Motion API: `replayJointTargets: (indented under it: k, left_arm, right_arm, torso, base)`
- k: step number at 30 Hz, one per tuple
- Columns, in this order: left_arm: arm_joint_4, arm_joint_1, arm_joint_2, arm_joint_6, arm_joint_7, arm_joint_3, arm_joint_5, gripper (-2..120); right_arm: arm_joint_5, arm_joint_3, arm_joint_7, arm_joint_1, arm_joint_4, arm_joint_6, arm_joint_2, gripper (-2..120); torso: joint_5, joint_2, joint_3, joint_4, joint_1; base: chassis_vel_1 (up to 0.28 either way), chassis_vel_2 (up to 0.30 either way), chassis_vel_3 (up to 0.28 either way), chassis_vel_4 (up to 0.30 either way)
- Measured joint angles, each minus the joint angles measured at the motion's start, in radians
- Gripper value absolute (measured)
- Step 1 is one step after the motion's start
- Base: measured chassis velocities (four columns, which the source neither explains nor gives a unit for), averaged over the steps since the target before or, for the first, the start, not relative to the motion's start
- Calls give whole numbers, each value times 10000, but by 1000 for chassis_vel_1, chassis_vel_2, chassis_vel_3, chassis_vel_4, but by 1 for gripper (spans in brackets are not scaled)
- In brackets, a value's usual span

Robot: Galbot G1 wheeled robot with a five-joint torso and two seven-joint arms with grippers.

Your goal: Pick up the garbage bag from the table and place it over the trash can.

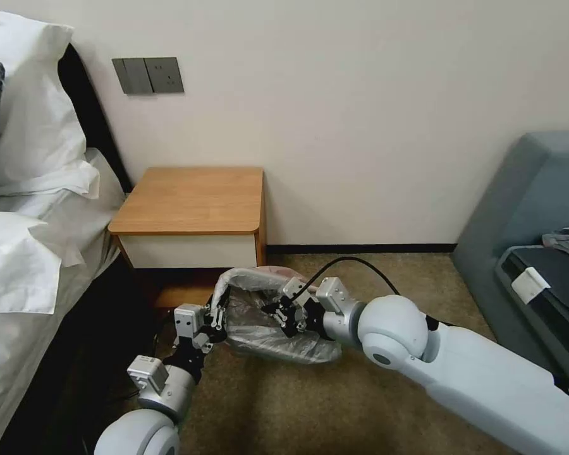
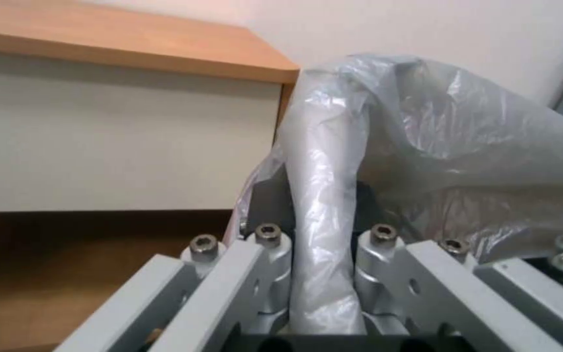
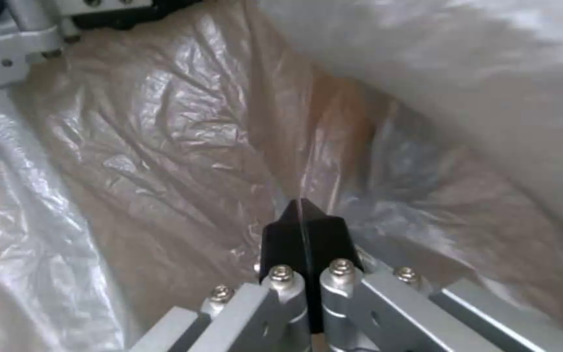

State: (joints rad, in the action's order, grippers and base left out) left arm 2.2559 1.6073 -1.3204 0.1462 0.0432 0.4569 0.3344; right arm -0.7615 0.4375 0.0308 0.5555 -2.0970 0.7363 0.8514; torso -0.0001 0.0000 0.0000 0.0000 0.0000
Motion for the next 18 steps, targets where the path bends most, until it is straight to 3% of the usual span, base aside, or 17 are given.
replayJointTargets:
  k: [18]
  left_arm:
    - [140,47,-26,-155,318,-29,-660,7]
  right_arm:
    - [258,1059,505,-466,661,-25,711,0]
  torso:
    - [0,0,0,0,0]
  base:
    - [0,0,0,0]
